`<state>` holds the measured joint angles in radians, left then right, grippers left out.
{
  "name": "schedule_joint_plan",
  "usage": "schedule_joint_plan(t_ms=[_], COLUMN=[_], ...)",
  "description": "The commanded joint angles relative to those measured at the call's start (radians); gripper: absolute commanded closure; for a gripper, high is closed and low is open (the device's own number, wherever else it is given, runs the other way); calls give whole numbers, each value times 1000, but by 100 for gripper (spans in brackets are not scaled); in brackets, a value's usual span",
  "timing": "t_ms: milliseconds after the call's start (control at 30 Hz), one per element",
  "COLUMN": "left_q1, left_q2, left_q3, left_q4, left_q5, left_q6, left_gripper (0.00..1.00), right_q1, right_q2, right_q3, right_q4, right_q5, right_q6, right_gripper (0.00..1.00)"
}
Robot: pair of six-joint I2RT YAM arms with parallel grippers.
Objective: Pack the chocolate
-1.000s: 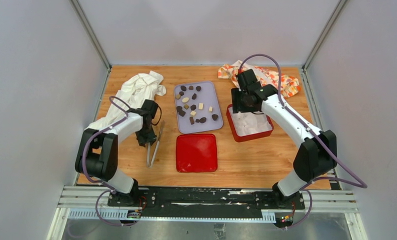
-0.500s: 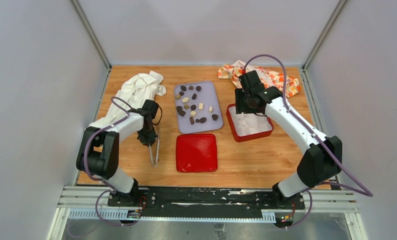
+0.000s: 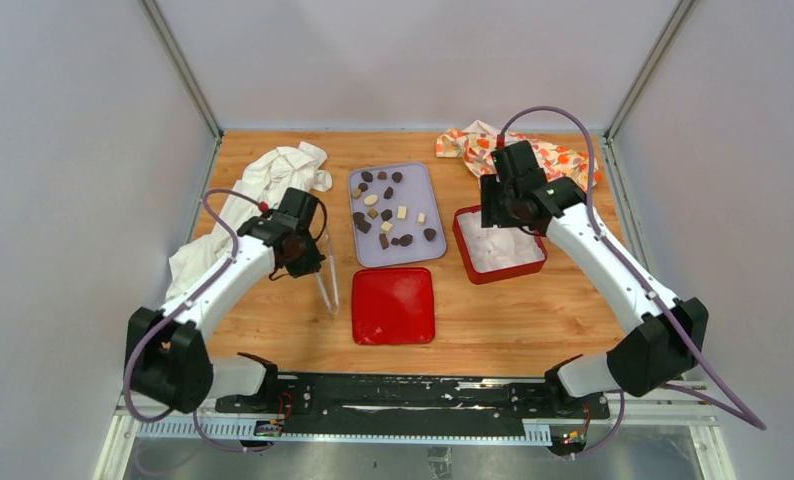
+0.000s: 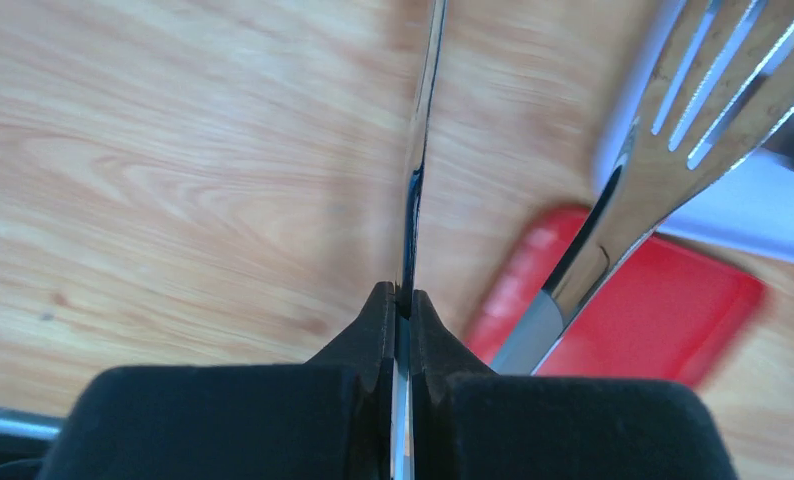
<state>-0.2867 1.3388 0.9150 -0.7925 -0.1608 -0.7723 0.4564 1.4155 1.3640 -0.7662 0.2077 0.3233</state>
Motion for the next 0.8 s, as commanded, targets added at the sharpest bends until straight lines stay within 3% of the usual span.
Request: schedule_joint_plan(t_ms=[0,233,367,567,767], left_q1=[-150,-518,-664,-780,-820], left_q2=[-108,1,134,341,445], left_q3=[83,192,285,433,423], left_q4=[-33,-28,-27,-19,128], left_q5=[4,-70,-89,-43,-20], left_q6=[-224,-565,-646,-671,-750], left_gripper=[100,100,100,100,100], right_q1=[-29,-86,-91,-91,-93], right_q2=[-94,-238,-291,-334,-380], right_q3=[-15,-106,-149,-161,-160], right_q4=[-34,-52,-56,-86,-119], right_q5=[-29,-85,-90,-93,-86], right_q6=[-49,-35,-3,-4,-22], right_gripper=[43,43,43,43,42])
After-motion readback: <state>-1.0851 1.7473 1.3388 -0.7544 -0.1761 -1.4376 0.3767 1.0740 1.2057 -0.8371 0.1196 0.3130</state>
